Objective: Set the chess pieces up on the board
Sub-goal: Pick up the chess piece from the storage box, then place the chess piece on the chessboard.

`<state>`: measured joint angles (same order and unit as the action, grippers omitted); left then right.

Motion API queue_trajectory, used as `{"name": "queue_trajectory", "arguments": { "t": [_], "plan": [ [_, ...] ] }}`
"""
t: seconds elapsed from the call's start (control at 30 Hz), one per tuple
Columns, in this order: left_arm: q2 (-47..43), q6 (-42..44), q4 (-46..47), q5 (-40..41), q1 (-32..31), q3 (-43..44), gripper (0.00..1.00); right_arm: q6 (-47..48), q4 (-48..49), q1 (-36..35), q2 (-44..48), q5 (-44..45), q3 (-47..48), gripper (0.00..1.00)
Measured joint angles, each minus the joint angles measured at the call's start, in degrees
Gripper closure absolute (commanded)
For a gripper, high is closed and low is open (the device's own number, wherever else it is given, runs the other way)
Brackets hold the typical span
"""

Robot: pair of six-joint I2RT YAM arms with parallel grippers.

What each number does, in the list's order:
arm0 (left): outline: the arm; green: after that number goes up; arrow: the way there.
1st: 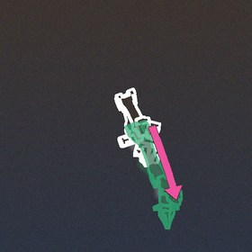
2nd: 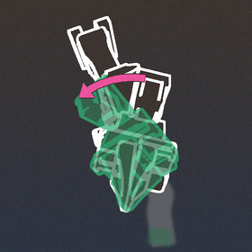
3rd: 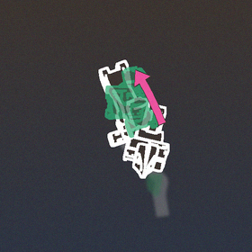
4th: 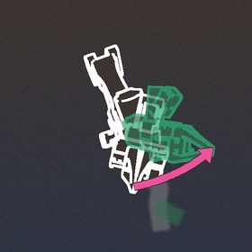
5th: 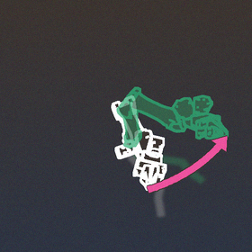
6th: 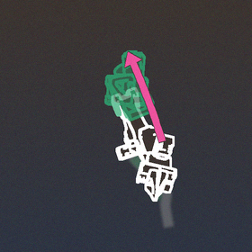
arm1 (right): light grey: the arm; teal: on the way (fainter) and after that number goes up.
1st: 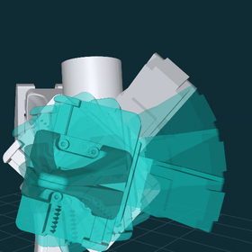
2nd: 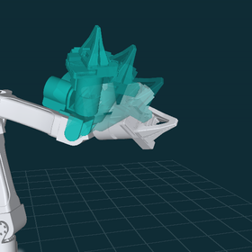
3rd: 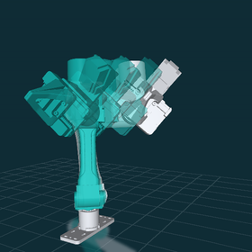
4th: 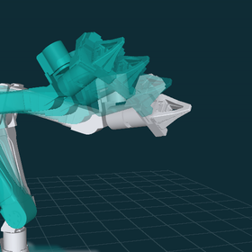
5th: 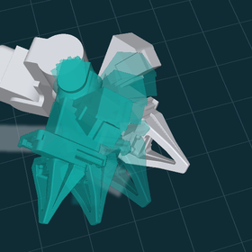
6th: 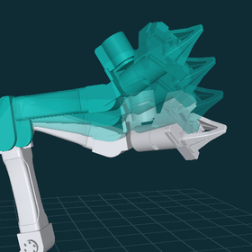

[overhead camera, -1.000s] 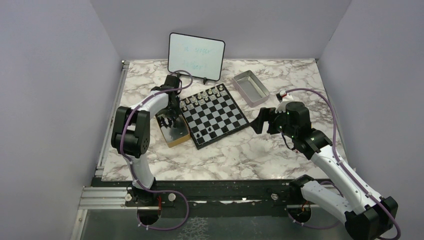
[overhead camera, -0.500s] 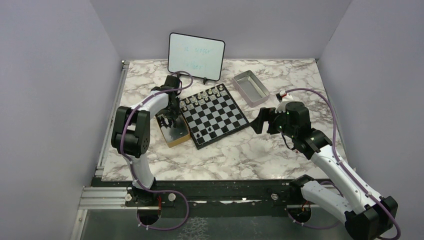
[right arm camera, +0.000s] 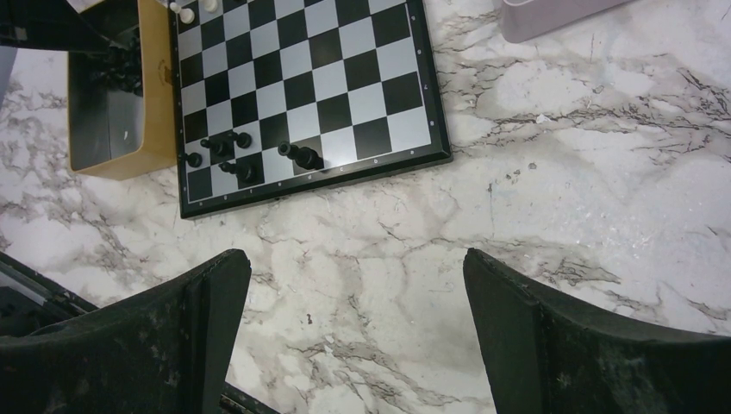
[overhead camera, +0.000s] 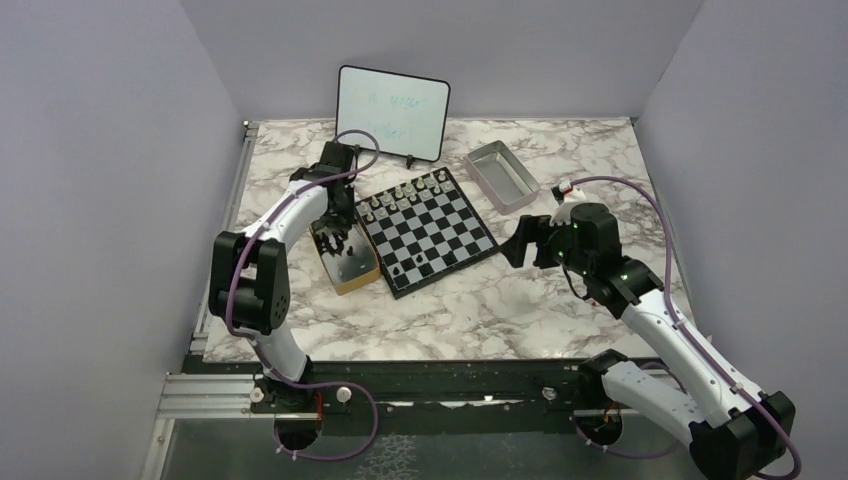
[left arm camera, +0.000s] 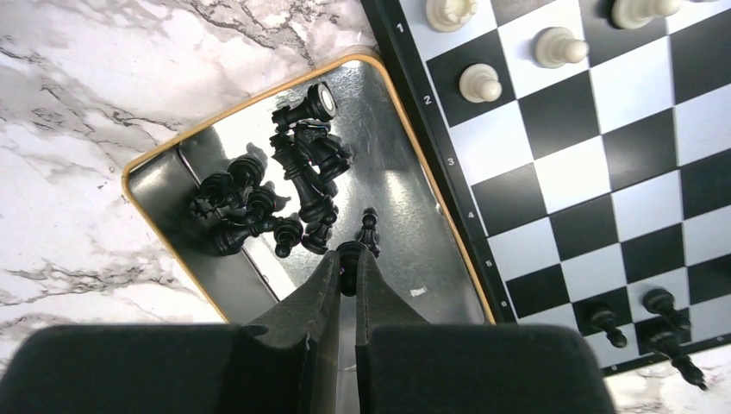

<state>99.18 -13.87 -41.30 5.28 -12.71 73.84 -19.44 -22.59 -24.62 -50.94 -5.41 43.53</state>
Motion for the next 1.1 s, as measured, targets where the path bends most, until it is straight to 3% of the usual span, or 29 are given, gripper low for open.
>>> {"name": "queue_trajectory", "arguments": {
  "t": [0.37, 0.77, 1.1],
  "plan": [
    [-3.3, -0.4, -3.1, -1.0, -2.3, 3.9, 0.92, 0.0, 0.1, 0.0, 0.0, 0.0, 0.0, 0.00],
    [-2.9, -0.7, -5.4, -0.7, -16.8, 12.0, 0.92, 0.0, 0.2, 0.0, 0.0, 0.0, -0.6, 0.00],
    [4.5, -1.8, -5.8, 1.3, -25.0, 17.7, 0.92, 0.0, 0.2, 0.0, 0.0, 0.0, -0.6, 0.00]
  ]
}}
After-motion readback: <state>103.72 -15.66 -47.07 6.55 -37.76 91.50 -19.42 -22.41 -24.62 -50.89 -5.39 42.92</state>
